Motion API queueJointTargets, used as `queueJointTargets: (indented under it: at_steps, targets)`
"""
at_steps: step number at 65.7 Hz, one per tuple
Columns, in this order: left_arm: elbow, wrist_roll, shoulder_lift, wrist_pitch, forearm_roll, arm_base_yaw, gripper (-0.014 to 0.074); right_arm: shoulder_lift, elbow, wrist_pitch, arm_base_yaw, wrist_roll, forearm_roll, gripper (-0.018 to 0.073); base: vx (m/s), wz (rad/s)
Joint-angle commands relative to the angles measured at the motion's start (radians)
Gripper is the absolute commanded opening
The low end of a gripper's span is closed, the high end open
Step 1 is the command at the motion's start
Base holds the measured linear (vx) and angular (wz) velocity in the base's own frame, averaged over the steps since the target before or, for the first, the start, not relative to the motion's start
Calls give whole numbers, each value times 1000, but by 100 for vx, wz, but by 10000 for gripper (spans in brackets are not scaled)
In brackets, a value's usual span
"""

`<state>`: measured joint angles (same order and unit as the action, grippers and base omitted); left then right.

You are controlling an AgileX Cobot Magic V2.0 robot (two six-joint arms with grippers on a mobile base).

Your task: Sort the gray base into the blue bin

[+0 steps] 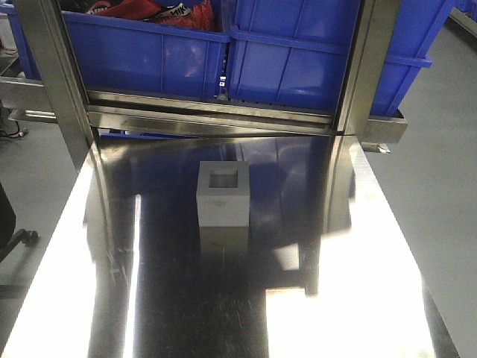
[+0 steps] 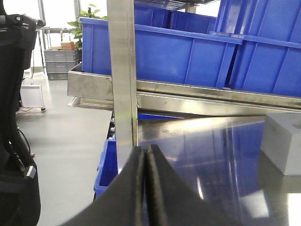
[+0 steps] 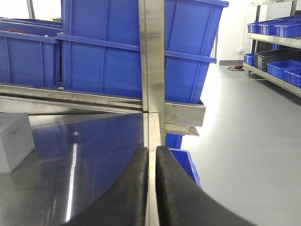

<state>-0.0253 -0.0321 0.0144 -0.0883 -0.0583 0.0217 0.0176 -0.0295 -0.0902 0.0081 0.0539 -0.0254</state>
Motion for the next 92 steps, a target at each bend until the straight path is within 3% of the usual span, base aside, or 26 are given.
queueJointTargets:
  at_steps: [1, 76, 92]
  targets:
    - [-14, 7, 11, 71, -10, -6, -6, 8, -1, 74, -4, -7, -6, -4, 0, 0]
    - [-11, 7, 11, 82, -10, -6, -6, 8, -1, 74, -4, -7, -6, -4, 0, 0]
    - [155, 7, 2, 79, -10, -6, -6, 8, -1, 74, -4, -7, -6, -4, 0, 0]
